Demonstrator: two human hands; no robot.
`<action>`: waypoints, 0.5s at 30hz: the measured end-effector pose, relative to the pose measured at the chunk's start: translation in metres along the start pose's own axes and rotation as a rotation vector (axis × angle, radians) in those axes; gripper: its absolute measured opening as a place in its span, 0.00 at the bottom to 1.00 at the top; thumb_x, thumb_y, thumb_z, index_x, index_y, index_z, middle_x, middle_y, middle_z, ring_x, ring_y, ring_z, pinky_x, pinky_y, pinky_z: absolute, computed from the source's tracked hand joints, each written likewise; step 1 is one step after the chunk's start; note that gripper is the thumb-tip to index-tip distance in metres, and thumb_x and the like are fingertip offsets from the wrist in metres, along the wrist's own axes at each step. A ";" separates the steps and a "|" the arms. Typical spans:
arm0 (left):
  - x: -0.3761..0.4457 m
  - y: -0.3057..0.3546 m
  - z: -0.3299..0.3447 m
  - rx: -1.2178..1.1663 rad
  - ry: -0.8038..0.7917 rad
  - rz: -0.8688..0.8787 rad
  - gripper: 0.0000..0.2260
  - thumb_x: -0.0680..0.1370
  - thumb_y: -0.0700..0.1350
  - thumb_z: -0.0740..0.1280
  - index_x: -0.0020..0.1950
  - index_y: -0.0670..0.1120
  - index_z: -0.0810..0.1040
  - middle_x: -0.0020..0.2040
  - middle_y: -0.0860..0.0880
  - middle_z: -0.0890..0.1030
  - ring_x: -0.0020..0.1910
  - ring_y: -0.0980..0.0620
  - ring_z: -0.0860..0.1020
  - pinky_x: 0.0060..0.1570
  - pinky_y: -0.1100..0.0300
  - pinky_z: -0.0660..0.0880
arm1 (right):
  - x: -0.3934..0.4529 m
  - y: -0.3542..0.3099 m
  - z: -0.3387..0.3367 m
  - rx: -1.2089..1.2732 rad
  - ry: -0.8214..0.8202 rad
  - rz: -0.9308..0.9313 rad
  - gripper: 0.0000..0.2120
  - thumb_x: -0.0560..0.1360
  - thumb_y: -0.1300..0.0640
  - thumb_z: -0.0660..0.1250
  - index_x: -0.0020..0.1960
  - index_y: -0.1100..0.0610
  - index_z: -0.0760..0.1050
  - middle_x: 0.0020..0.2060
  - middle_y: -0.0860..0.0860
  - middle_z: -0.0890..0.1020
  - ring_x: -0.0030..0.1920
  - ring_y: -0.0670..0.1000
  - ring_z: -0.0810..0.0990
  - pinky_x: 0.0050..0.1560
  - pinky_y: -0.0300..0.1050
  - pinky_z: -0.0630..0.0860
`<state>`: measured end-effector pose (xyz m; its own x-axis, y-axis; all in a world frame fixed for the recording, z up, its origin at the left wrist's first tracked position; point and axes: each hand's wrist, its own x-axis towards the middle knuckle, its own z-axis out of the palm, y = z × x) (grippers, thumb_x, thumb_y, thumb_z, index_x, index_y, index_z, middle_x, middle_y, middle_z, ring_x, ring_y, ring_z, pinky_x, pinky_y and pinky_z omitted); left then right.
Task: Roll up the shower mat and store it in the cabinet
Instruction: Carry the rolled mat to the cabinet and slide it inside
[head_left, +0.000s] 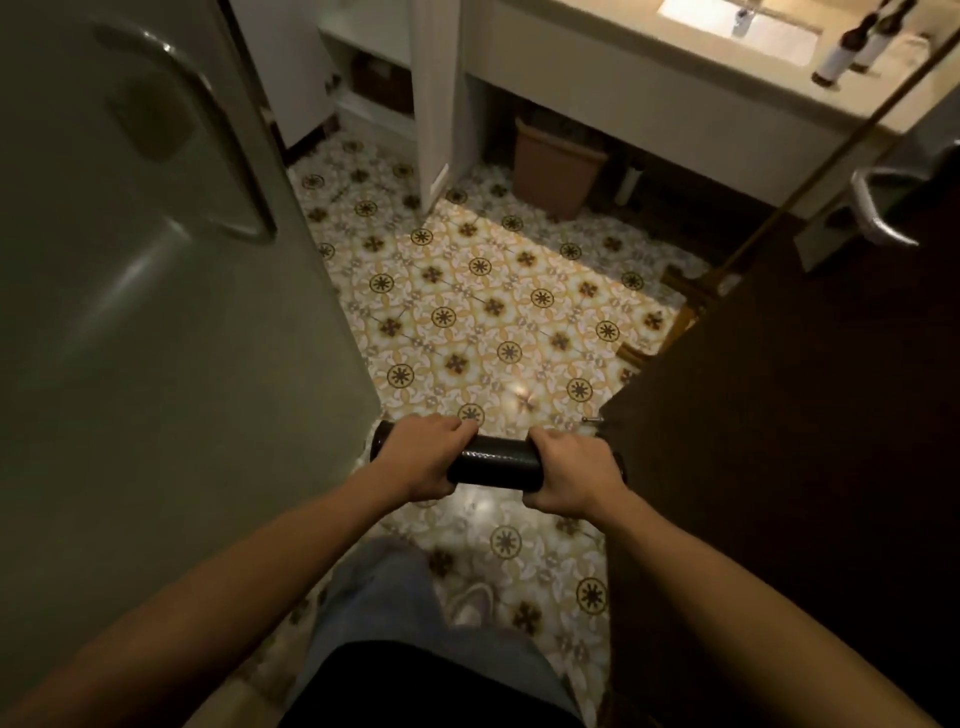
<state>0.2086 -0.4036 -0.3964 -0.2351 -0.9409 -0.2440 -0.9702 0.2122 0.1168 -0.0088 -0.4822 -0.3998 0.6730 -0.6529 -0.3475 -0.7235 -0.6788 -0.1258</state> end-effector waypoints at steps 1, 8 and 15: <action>0.015 -0.007 -0.003 -0.008 0.002 -0.005 0.21 0.69 0.52 0.69 0.58 0.48 0.69 0.50 0.48 0.78 0.46 0.45 0.78 0.37 0.52 0.72 | 0.016 0.010 -0.006 -0.009 0.002 -0.015 0.25 0.64 0.39 0.70 0.55 0.49 0.67 0.46 0.48 0.80 0.41 0.55 0.80 0.39 0.51 0.79; 0.123 -0.077 -0.011 -0.013 -0.054 -0.071 0.21 0.68 0.52 0.70 0.56 0.49 0.68 0.48 0.49 0.78 0.45 0.45 0.78 0.37 0.53 0.71 | 0.139 0.067 -0.031 -0.008 -0.028 -0.074 0.28 0.64 0.39 0.70 0.58 0.49 0.66 0.49 0.49 0.80 0.44 0.55 0.81 0.40 0.50 0.79; 0.238 -0.169 -0.025 -0.097 -0.088 -0.124 0.20 0.68 0.52 0.70 0.56 0.49 0.70 0.48 0.48 0.78 0.44 0.46 0.77 0.37 0.53 0.72 | 0.285 0.114 -0.072 -0.022 -0.097 -0.109 0.28 0.65 0.39 0.71 0.59 0.50 0.66 0.48 0.50 0.80 0.43 0.56 0.81 0.41 0.51 0.79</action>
<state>0.3182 -0.6700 -0.4500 -0.1219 -0.9305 -0.3455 -0.9830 0.0651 0.1714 0.1114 -0.7702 -0.4465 0.7287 -0.5398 -0.4214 -0.6424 -0.7520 -0.1476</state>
